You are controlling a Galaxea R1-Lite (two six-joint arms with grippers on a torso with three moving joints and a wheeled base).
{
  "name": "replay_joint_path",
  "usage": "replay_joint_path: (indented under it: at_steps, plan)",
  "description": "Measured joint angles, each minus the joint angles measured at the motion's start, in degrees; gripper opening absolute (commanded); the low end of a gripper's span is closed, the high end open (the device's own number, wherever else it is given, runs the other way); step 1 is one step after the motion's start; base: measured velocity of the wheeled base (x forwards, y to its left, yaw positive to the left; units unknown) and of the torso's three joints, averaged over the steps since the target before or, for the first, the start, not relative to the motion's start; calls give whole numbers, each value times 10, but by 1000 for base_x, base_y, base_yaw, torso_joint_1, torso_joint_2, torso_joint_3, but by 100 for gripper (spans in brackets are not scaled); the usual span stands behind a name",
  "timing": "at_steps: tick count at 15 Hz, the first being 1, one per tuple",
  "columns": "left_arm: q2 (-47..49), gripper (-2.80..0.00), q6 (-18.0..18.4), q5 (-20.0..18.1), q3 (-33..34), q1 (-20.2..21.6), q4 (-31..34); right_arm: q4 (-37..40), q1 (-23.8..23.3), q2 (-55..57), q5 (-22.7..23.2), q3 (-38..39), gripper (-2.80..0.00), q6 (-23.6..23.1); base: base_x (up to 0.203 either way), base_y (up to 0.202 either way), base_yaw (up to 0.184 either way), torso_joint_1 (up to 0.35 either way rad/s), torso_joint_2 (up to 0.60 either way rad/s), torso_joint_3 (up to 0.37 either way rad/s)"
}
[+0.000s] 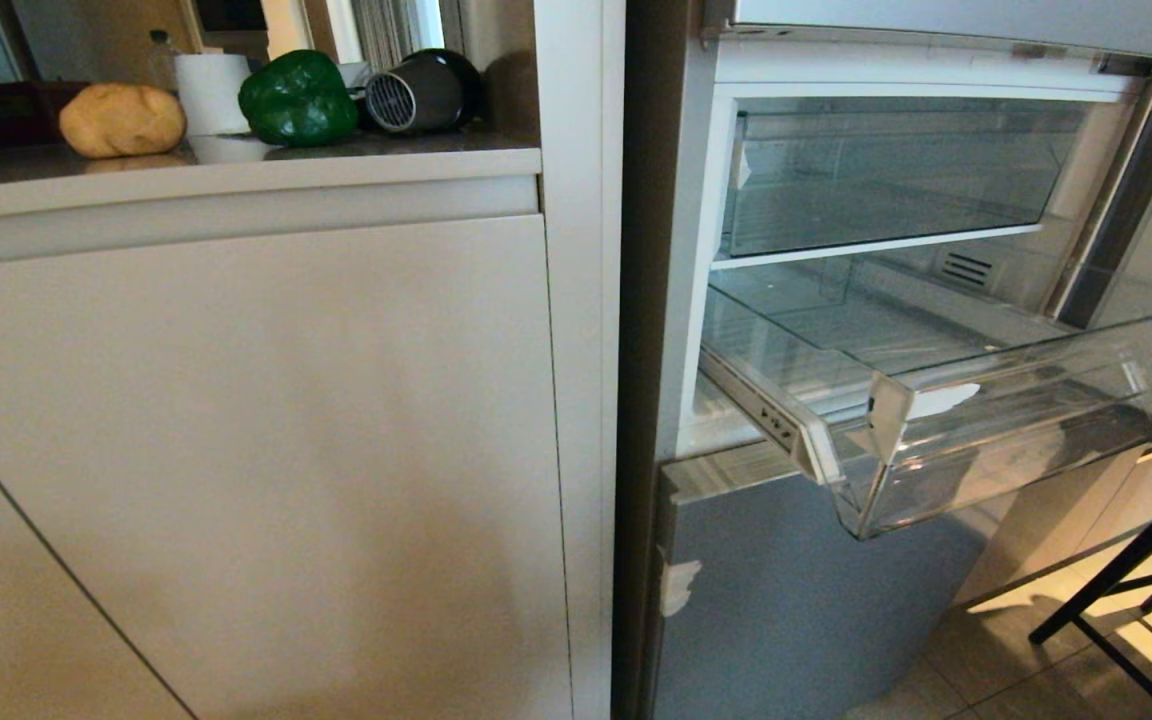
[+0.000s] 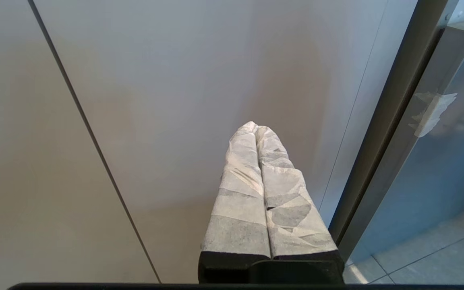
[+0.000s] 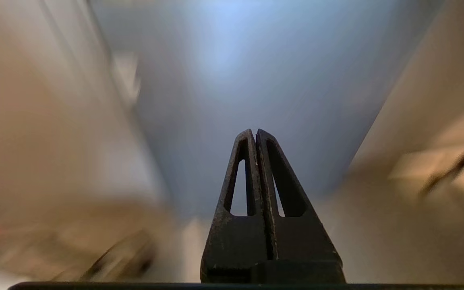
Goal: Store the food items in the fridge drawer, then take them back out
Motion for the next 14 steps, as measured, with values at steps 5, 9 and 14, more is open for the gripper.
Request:
replay_joint_path:
  at_steps: [5,9,14]
  plan:
    - [0,-280,0,0,0,0,0,-79,-1,-27,-8,67,-280,-101,0,0,0,0,0,0]
    - [0,-280,0,0,0,0,0,-145,-1,-29,-25,102,-280,-77,0,0,0,0,0,0]
    - [0,-280,0,0,0,0,0,-187,-1,-29,-28,121,-280,-72,0,0,0,0,0,0]
